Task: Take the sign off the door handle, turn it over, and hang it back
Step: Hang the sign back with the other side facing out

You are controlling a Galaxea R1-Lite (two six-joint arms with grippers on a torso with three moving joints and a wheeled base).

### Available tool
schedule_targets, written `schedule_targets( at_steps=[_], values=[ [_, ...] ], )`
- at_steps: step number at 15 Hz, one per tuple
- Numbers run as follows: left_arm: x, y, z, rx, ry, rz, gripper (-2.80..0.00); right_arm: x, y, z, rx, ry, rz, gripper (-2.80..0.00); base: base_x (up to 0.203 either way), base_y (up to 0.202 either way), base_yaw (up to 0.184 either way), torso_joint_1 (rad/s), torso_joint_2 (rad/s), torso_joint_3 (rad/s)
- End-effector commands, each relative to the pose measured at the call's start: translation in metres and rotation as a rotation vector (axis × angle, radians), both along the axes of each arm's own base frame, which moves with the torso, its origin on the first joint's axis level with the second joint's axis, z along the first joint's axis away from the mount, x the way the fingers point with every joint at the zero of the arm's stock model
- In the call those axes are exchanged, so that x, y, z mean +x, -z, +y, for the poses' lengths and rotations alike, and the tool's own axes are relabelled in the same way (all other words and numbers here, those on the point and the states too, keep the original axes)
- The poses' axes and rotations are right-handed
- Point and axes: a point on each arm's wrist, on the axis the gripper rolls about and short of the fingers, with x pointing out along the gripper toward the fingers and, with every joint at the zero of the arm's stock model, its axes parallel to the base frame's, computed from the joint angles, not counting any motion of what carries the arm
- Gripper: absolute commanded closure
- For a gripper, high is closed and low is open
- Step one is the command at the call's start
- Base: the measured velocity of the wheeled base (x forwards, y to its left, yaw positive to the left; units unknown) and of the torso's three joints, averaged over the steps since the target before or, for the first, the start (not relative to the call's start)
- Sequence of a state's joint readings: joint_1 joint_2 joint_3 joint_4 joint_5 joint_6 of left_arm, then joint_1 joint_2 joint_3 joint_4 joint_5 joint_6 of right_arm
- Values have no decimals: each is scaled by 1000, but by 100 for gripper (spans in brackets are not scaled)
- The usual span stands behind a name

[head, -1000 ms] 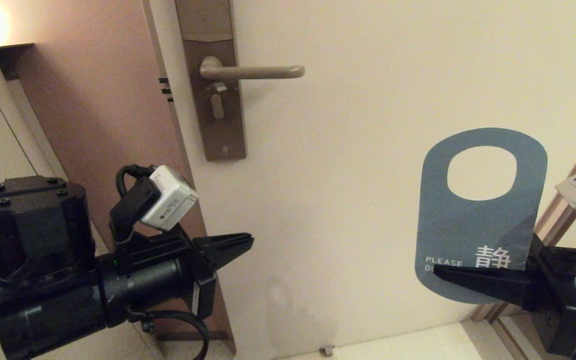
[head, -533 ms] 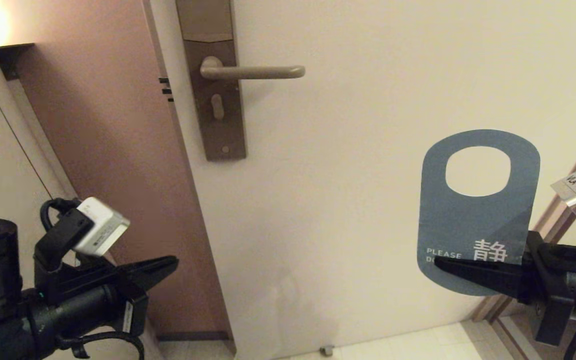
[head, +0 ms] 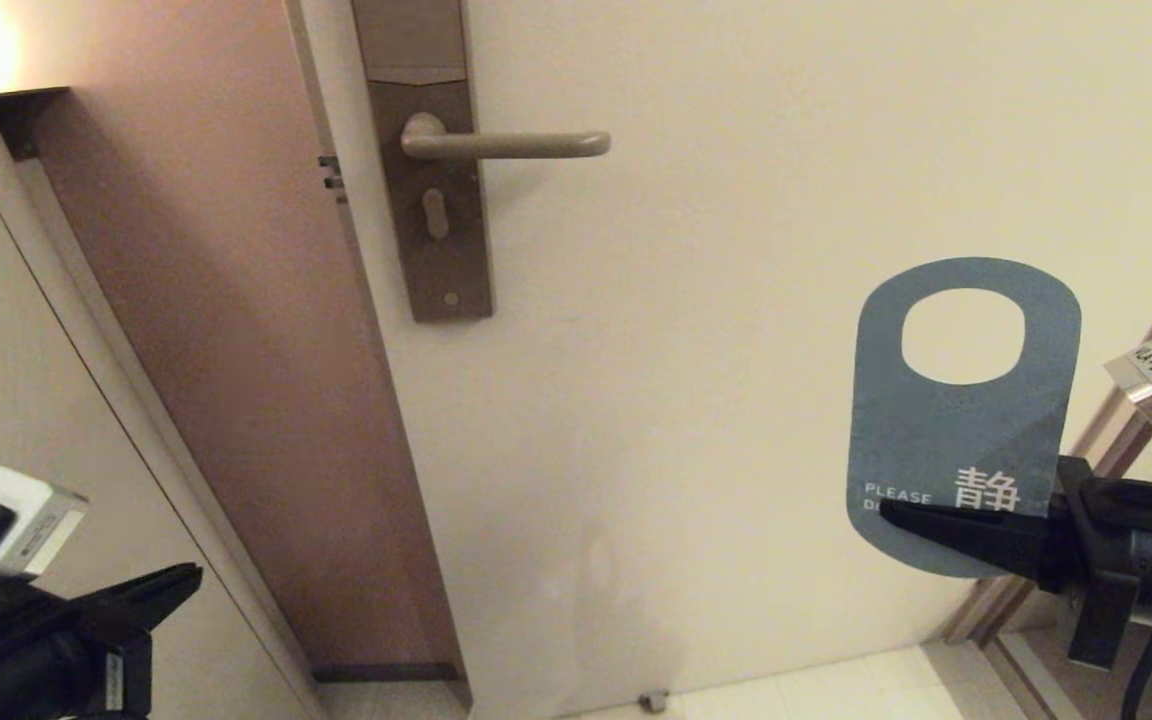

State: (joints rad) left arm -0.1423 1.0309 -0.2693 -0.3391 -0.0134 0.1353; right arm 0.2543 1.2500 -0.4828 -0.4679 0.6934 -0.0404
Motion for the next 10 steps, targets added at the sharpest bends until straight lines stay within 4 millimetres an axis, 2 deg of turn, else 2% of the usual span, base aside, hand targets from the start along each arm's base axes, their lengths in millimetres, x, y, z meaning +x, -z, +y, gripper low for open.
schedule_targets(
  at_steps=[1,7,10],
  values=[
    [-15,4,7,4,-40,-33,0,2,0,-1,0,4,-1,0,0,0,0,0,0,0],
    [-52,33,18,48,-204,-48,0,4,-2,-6,-2,49,-13,0,0,0,0,0,0,0],
    [-67,43,19,54,-233,-81,0,4,-3,-7,-6,70,-19,0,0,0,0,0,0,0]
  ],
)
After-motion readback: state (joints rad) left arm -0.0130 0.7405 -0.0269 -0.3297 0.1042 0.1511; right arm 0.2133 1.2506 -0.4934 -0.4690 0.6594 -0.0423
